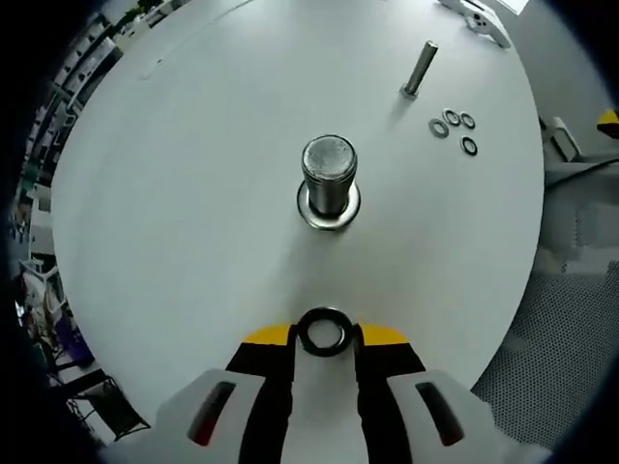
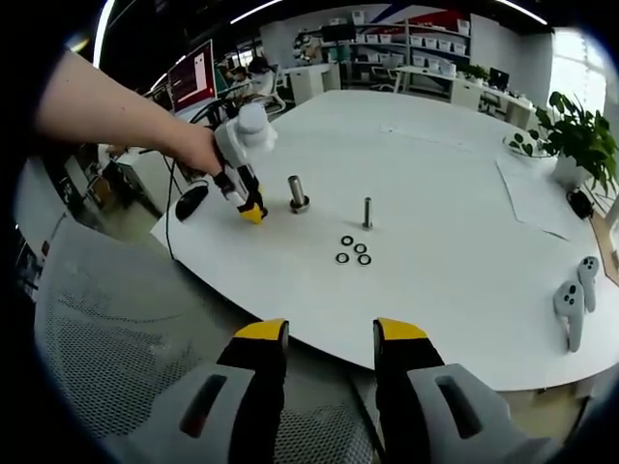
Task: Place the washer onto the threaded stud by aligning its center hole with the stud, sliding it down to the base, and recovering from edge contact or off-axis alignment until the washer reaches the visible bottom stop.
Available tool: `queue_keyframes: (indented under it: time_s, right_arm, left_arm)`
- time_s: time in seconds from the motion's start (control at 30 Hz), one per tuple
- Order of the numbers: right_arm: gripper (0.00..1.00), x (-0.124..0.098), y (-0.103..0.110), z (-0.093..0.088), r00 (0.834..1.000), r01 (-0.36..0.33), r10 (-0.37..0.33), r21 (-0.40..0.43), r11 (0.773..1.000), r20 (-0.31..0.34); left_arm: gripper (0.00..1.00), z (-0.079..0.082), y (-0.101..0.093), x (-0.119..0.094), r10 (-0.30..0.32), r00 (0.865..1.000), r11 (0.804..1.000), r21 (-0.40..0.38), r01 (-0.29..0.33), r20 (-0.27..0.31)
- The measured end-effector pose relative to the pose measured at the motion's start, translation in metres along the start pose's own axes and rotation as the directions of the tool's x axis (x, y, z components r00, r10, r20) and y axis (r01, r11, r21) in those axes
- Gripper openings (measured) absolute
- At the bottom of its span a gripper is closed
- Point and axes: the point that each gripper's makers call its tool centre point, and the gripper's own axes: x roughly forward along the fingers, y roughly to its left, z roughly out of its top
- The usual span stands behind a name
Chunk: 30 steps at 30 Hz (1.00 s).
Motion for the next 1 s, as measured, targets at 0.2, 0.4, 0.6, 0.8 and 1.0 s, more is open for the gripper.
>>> queue_keyframes:
  time_s: [0.2, 0.4, 0.6, 0.8, 1.0]
  right_arm:
    - [0.37, -0.0002, 0.0006, 0.0010, 1.000, -0.002, 0.002, 0.000, 1.000, 0.004]
    - [0.37, -0.0002, 0.0008, 0.0006, 1.000, -0.003, 0.003, 0.000, 1.000, 0.002]
    - [0.37, -0.0002, 0.0007, 0.0005, 1.000, -0.002, 0.002, 0.000, 1.000, 0.003]
    - [0.37, -0.0005, 0.0003, 0.0006, 1.000, -0.001, 0.001, 0.001, 1.000, 0.003]
    - [0.37, -0.0004, 0.0003, 0.0007, 1.000, 0.000, 0.000, 0.001, 1.000, 0.004]
  left_arm:
    - [0.25, 0.0003, -0.0046, -0.0023, -0.011, 1.000, 1.000, 0.020, 0.011, -0.005]
    - [0.24, 0.0003, -0.0030, -0.0011, -0.009, 1.000, 1.000, 0.023, 0.010, -0.015]
    - [0.20, -0.0004, -0.0024, -0.0010, -0.008, 1.000, 1.000, -0.002, 0.008, -0.027]
    - [0.19, -0.0008, -0.0012, -0.0012, -0.001, 1.000, 1.000, -0.027, 0.001, -0.001]
    - [0.19, -0.0012, -0.0021, -0.0015, -0.010, 1.000, 0.999, -0.043, 0.010, 0.012]
